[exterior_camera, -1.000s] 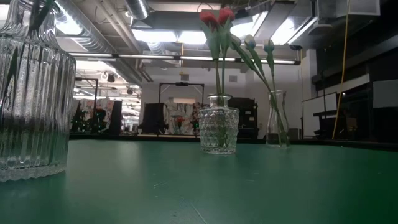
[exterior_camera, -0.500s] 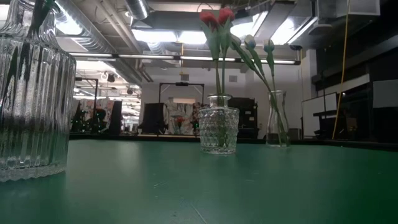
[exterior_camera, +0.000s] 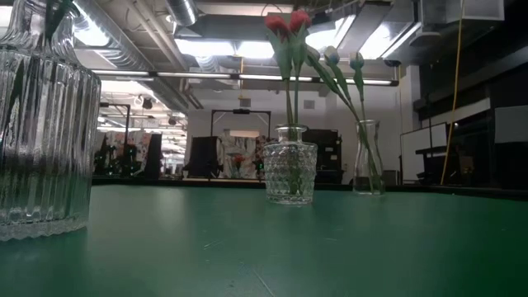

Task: Sort flowers into vase by color
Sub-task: Put the top black tulip into the bottom transparent flower vase, then put the black tulip into the bottom transparent flower vase

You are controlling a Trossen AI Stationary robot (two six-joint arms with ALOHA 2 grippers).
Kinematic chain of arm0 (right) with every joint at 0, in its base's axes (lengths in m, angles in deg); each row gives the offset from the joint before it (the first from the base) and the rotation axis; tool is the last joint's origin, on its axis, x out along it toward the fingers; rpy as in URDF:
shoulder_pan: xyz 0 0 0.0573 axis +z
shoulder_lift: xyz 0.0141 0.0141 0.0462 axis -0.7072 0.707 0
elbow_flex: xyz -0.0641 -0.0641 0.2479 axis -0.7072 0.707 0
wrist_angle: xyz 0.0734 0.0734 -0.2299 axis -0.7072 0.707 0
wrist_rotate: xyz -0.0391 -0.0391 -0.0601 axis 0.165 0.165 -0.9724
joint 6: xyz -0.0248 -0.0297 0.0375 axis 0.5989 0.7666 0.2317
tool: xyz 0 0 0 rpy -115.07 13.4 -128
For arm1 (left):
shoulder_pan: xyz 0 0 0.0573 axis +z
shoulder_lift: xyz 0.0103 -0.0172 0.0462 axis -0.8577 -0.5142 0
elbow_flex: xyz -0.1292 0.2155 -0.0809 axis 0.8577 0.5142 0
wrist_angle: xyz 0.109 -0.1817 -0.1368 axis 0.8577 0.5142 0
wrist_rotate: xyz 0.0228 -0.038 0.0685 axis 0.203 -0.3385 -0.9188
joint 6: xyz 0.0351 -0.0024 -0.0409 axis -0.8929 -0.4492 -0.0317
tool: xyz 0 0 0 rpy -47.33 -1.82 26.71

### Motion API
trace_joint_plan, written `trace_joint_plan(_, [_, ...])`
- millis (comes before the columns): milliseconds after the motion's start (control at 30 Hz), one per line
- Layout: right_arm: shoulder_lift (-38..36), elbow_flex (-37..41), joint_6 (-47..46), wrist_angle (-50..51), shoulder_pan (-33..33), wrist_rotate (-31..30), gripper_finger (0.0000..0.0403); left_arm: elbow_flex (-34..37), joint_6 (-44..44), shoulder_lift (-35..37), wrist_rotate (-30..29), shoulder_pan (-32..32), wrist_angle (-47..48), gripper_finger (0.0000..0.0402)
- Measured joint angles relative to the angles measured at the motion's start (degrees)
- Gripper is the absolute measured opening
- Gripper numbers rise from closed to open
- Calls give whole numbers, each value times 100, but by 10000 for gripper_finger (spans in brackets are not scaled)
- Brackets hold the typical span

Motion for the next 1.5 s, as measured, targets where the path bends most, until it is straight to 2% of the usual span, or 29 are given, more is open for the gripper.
trace_joint_plan(200, [0,0,-61,-4,0,109,135,0,309,-2,-91,0,299,214])
trace_joint_plan(400, [0,0,-61,-69,0,136,153,0,655,-46,-353,0,726,214])
trace_joint_plan(533, [0,-2,-47,-144,0,367,161,0,936,-150,-611,2,1046,214])
trace_joint_plan(700, [0,-2,-74,-59,0,647,179,0,962,-318,-623,2,1160,214])
trace_joint_plan(967, [-75,-2,-381,709,2,711,228,0,864,-389,-660,2,1205,214])
trace_joint_plan(1100, [-113,-2,-790,1076,0,1101,242,0,1021,-408,-658,2,1553,214])
trace_joint_plan(1267, [-192,-2,-1178,1568,7,1394,243,0,1950,-692,-639,2,2353,214])
trace_joint_plan(1500, [-287,-7,-1793,2312,46,1880,244,0,2825,-1633,-442,-2,3260,214])
